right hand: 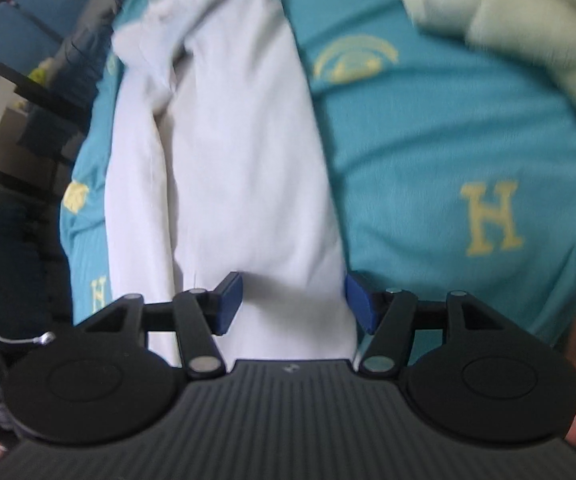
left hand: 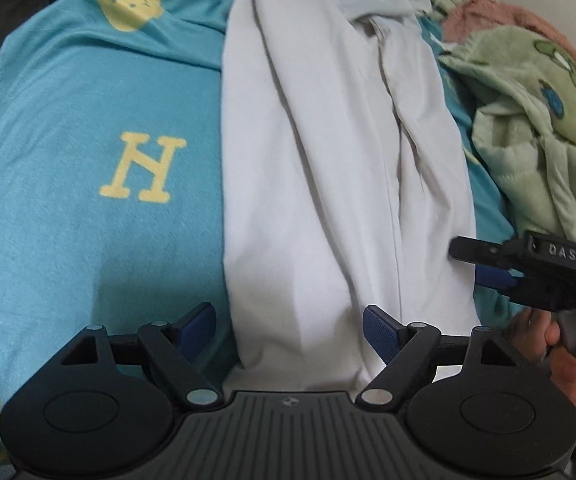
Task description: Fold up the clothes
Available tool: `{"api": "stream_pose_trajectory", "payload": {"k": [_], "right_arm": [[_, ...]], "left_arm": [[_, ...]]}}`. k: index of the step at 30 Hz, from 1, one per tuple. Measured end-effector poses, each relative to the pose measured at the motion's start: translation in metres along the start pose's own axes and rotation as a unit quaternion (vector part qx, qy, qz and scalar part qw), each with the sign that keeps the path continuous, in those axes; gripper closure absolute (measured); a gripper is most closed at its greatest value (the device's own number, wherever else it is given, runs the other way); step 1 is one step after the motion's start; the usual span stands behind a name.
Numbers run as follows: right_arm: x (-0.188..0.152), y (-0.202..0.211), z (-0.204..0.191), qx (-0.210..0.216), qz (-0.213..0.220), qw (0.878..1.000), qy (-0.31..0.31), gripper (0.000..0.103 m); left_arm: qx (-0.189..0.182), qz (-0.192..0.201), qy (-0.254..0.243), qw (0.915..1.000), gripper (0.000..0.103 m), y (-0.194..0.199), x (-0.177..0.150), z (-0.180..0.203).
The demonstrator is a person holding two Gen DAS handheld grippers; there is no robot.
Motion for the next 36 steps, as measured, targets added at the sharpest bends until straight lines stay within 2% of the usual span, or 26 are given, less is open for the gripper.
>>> {"api": "stream_pose_trajectory", "payload": {"k": [2, 3, 4, 6, 8, 9, 11, 12, 15, 17, 20, 23, 27, 29, 36], "right_arm": [[-0.01, -0.001, -0.001, 0.01, -0.019, 1.0, -0.01, 0.043], [-0.015, -0.001, -0.003, 0.014, -0.027, 0.999, -0.012, 0.043], [-0.021, -0.001, -0.005, 0.012, -0.034, 0.999, -0.009, 0.043], [-0.034, -0.001, -0.011, 0.001, -0.052, 0.999, 0.008, 0.043], [-0.048, -0.002, -0.02, -0.013, -0.075, 0.996, 0.042, 0.047], [-0.053, -0.002, -0.023, -0.026, -0.081, 0.995, 0.06, 0.061], [-0.06, 0.002, -0.028, -0.054, -0.078, 0.991, 0.095, 0.082], [-0.061, 0.007, -0.033, -0.057, -0.071, 0.99, 0.107, 0.085], [-0.059, 0.028, -0.042, -0.05, -0.036, 0.99, 0.129, 0.087], [-0.057, 0.048, -0.048, -0.026, -0.008, 0.991, 0.129, 0.088], [-0.048, 0.084, -0.057, 0.029, 0.033, 0.993, 0.105, 0.088], [-0.036, 0.121, -0.072, 0.071, 0.072, 0.991, 0.091, 0.088], [-0.039, 0.162, -0.089, 0.1, 0.105, 0.984, 0.102, 0.088], [-0.05, 0.178, -0.095, 0.106, 0.117, 0.981, 0.113, 0.088], [-0.111, 0.215, -0.088, 0.132, 0.126, 0.975, 0.123, 0.088]], "left_arm": [[-0.022, -0.027, -0.014, 0.9993, 0.025, -0.002, -0.009, 0.008], [-0.035, -0.043, -0.019, 0.9983, 0.037, -0.004, -0.015, 0.012], [-0.043, -0.062, -0.024, 0.9968, 0.044, -0.007, -0.022, 0.016], [-0.026, -0.06, -0.044, 0.9969, 0.051, -0.006, -0.028, 0.021], [-0.022, -0.054, -0.049, 0.9971, 0.067, 0.0, -0.03, 0.022], [-0.018, -0.048, -0.048, 0.9975, 0.081, 0.003, -0.03, 0.022], [-0.019, -0.03, -0.04, 0.9986, 0.092, 0.015, -0.03, 0.02], [-0.023, -0.019, -0.033, 0.999, 0.095, 0.022, -0.028, 0.019], [-0.039, 0.023, -0.007, 0.999, 0.099, 0.055, -0.022, 0.014], [-0.056, 0.052, 0.021, 0.9968, 0.099, 0.081, -0.015, 0.009], [-0.078, 0.103, 0.052, 0.9902, 0.1, 0.124, -0.005, 0.006], [-0.103, 0.139, 0.067, 0.9826, 0.1, 0.164, -0.001, 0.011], [-0.12, 0.175, 0.067, 0.9749, 0.1, 0.204, -0.004, 0.031], [-0.116, 0.186, 0.058, 0.9739, 0.1, 0.222, -0.018, 0.038], [-0.121, 0.192, 0.047, 0.9729, 0.1, 0.261, -0.1, 0.041]]}}
Point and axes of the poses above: each gripper's, at about its wrist camera, not at the fingertips, and y roughly against the way its jaws point, z to its right, x to its top, the point moved 8 cm from there along -y, roughly the way its jaws point, and after that the axes turned 6 degrees about x, right-handed, at the moved point
